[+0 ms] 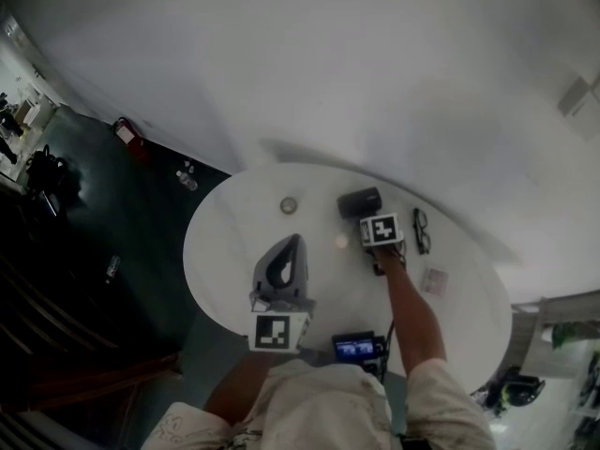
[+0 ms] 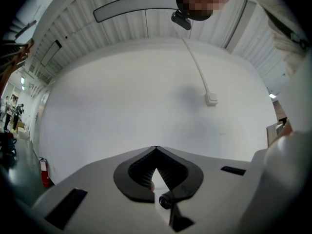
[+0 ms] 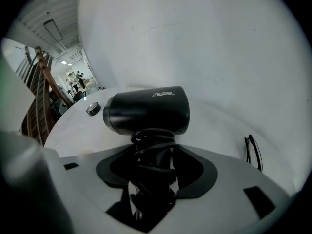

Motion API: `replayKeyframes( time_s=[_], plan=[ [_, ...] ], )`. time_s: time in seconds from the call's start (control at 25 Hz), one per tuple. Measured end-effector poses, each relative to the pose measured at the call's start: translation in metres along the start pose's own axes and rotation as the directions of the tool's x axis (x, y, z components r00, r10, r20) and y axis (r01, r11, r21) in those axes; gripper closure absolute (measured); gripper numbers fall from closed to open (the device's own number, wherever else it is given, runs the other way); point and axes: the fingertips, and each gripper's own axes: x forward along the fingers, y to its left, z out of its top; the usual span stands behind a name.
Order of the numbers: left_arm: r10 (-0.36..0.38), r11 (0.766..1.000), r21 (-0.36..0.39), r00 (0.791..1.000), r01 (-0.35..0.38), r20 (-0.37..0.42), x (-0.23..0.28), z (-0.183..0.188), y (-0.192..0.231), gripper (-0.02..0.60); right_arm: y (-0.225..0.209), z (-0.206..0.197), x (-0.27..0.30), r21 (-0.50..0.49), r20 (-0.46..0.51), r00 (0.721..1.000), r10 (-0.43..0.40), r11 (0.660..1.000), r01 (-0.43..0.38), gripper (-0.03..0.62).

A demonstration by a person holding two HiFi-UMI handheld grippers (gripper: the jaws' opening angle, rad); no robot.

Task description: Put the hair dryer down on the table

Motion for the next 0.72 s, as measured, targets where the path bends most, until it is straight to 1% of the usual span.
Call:
replayKeyframes(
  time_s=[0.04, 0.12, 0.24, 0.4, 0.56, 0.6, 0.64, 0.72],
  plan=[
    [-0.001, 1.000, 0.005, 1.000, 0.001, 0.000, 0.000, 0.000, 0.001, 0.586, 0.002, -0.005, 0.000, 0.011, -0.032, 0.999, 0.003, 1.000, -0.003, 0.365],
    [-0.001, 1.000, 0.005, 1.000, 0.001, -0.006, -0.001, 0.000, 0.002, 0.586, 0.004, -0.007, 0.001, 0.015, -0.051, 0.999, 0.004, 1.000, -0.003, 0.365],
    [-0.007, 1.000, 0.014, 1.000, 0.007, 0.002, -0.001, 0.001, 0.001, 0.586, 0.000, -0.005, 0.001, 0.001, -0.043, 0.999, -0.023, 1.000, 0.023, 0.364],
    [-0.012, 1.000, -0.009, 1.000, 0.012, 0.002, -0.003, 0.001, -0.002, 0.586, 0.004, -0.004, 0.002, -0.001, -0.037, 0.999, -0.010, 1.000, 0.010, 0.364],
    [-0.018, 1.000, 0.001, 1.000, 0.018, 0.012, -0.003, 0.003, 0.000, 0.586, 0.005, -0.003, 0.002, -0.027, -0.040, 0.999, -0.021, 0.999, 0.020, 0.361],
    [-0.020, 1.000, 0.001, 1.000, 0.020, 0.012, -0.002, 0.003, -0.001, 0.586, 0.007, -0.004, 0.002, -0.023, -0.041, 0.999, -0.015, 1.000, 0.014, 0.349],
    [-0.021, 1.000, -0.001, 1.000, 0.021, 0.012, -0.001, 0.003, -0.002, 0.586, 0.009, -0.002, 0.003, -0.015, -0.035, 0.999, -0.001, 1.000, 0.000, 0.312],
    [-0.023, 1.000, -0.002, 1.000, 0.023, 0.012, -0.001, 0.003, -0.002, 0.586, 0.011, 0.002, 0.004, 0.002, -0.006, 1.000, 0.019, 1.000, -0.019, 0.293]
  ],
)
